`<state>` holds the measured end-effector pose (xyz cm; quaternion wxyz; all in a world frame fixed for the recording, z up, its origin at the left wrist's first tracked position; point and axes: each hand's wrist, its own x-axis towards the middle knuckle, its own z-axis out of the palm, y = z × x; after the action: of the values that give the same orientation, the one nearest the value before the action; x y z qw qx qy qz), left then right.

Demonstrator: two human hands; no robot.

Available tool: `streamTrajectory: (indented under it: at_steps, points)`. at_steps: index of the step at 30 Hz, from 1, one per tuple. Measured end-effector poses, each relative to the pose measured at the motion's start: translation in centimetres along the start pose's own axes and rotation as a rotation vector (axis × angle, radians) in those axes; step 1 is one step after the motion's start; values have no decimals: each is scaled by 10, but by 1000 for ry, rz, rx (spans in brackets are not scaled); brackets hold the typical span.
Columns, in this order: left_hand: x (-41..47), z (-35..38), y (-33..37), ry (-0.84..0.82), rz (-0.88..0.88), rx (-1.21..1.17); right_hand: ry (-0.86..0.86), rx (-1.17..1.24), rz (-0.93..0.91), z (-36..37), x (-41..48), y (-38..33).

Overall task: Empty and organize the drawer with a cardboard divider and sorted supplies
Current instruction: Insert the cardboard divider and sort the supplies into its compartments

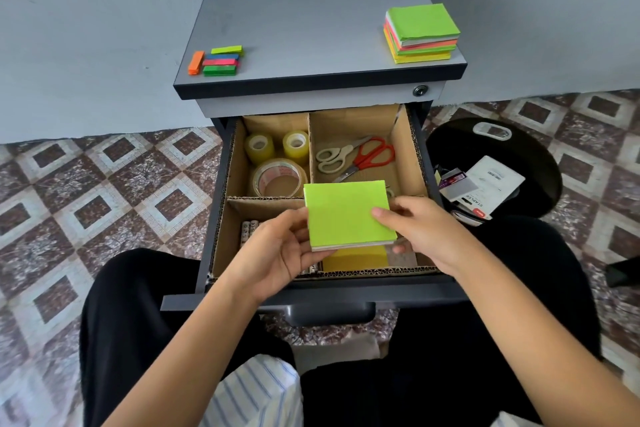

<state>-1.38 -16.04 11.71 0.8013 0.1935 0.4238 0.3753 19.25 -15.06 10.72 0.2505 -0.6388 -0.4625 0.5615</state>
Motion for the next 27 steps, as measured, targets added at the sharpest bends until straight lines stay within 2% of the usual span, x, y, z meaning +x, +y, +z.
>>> streamTrajectory:
  at_steps: [5,11,16,19,27]
  points:
    - [5,8,-3,10,-25,129,122,77,-32,-9,2,14]
    - [14,23,-12,142,1,307,200,137,-51,-20,-6,15]
    - [25,26,-19,173,-140,530,309,99,-90,-36,-10,14]
    - [34,30,-19,183,-238,543,314,151,-108,-44,-12,13]
    - [67,47,-32,257,-344,469,272,326,-64,-48,-14,13]
